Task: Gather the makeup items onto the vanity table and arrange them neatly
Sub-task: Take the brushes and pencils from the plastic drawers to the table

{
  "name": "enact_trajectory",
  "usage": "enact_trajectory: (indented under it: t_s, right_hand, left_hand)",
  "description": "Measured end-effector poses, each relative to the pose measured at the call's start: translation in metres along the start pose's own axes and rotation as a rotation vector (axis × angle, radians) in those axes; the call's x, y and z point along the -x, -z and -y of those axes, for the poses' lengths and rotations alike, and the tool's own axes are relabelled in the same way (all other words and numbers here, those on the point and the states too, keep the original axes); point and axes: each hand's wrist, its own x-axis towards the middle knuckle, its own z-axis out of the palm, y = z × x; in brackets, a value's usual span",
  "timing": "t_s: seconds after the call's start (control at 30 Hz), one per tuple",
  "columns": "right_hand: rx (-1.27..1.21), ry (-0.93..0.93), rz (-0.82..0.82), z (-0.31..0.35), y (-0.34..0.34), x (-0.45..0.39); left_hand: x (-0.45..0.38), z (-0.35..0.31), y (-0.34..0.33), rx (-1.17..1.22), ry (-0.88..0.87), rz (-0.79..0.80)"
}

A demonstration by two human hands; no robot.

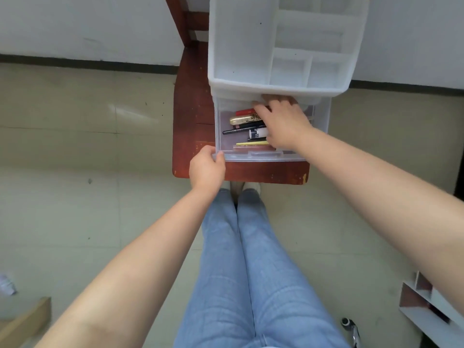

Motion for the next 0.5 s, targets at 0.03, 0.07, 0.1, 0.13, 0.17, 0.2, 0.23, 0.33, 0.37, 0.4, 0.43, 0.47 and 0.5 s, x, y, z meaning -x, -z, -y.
enact_trajectory:
  t_s: [0.03, 0.07, 0.1, 0.13, 0.17, 0.2, 0.23, 0.33, 0.37, 0.4, 0.43, 0.47, 0.5]
  right_hand:
    - [0.066, 0.012, 0.024, 0.0, 0.0, -0.006]
    - [0.113, 0.027, 0.031, 0.001, -0.001, -0.009]
    - [0.14, 0.039, 0.031, 0.003, -0.002, -0.012]
    - [0.143, 0.046, 0.032, 0.005, -0.003, -0.013]
    - [0.133, 0.047, 0.031, 0.008, -0.005, -0.013]
    - [0.126, 0.043, 0.023, 0.011, -0.007, -0.013]
    - [0.131, 0.04, 0.005, 0.014, -0.009, -0.013]
    - [0.143, 0.0, -0.037, 0.02, -0.012, -0.013]
    - [0.144, -0.011, -0.043, 0.022, -0.013, -0.014]
    - [0.15, -0.013, -0.044, 0.023, -0.012, -0.015]
    - [0.161, -0.009, -0.046, 0.023, -0.011, -0.018]
    - [0.162, -0.009, -0.053, 0.022, -0.011, -0.019]
    - [0.15, -0.013, -0.062, 0.02, -0.01, -0.02]
  left_hand:
    - [0.001, -0.001, 0.0, 0.007, 0.004, -0.002]
    - [0.001, -0.002, -0.001, 0.012, 0.007, -0.006]
    - [0.001, -0.002, -0.001, 0.018, 0.009, -0.008]
    - [0.002, -0.002, -0.001, 0.024, 0.011, -0.008]
    - [0.002, -0.002, 0.0, 0.031, 0.013, -0.006]
    - [0.003, -0.003, 0.0, 0.035, 0.015, -0.003]
    - [0.003, -0.003, 0.0, 0.037, 0.014, -0.001]
    - [0.004, -0.004, 0.002, 0.032, 0.007, 0.002]
    - [0.004, -0.004, 0.003, 0.027, 0.003, 0.003]
    - [0.004, -0.005, 0.004, 0.02, -0.001, 0.006]
    - [0.003, -0.005, 0.005, 0.009, -0.004, 0.011]
    - [0.003, -0.005, 0.006, -0.006, -0.006, 0.015]
    - [0.004, -0.006, 0.007, -0.027, -0.01, 0.017]
